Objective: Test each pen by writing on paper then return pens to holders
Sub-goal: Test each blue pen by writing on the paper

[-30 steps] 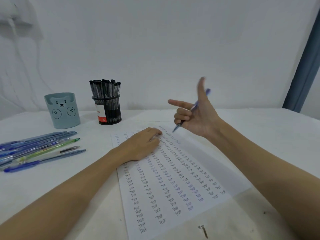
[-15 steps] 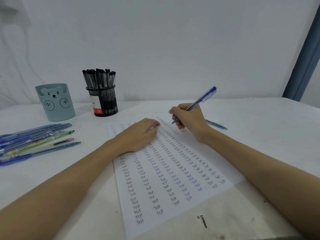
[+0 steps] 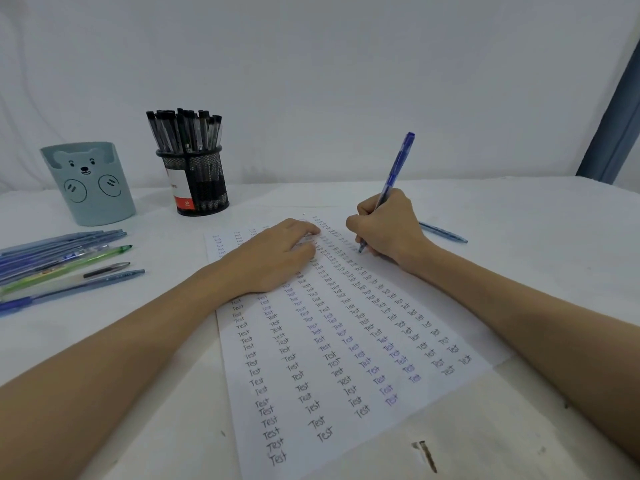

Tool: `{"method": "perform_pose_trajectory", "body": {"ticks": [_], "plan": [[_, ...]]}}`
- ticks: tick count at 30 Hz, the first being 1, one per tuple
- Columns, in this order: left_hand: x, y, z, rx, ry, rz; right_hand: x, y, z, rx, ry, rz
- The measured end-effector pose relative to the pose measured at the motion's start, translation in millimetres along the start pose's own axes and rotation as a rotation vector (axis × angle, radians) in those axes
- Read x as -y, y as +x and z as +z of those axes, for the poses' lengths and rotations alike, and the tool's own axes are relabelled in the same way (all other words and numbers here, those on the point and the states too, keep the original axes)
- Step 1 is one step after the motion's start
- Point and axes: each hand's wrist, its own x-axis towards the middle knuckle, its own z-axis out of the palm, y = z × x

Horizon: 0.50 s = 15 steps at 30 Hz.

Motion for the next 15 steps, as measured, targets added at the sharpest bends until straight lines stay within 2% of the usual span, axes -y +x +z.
{"method": "perform_pose_trajectory", "body": {"ticks": [6,15], "plan": [[0.0,0.5,0.9,-0.002,0.009,-0.001,1.5,-0.3,2.0,-0.004,-0.064,-0.086],[-2.4,-0.8,0.2,0.006,0.011,-0.015,3.8,-1.4,1.3,-0.001,-0.076,-0.064]]}}
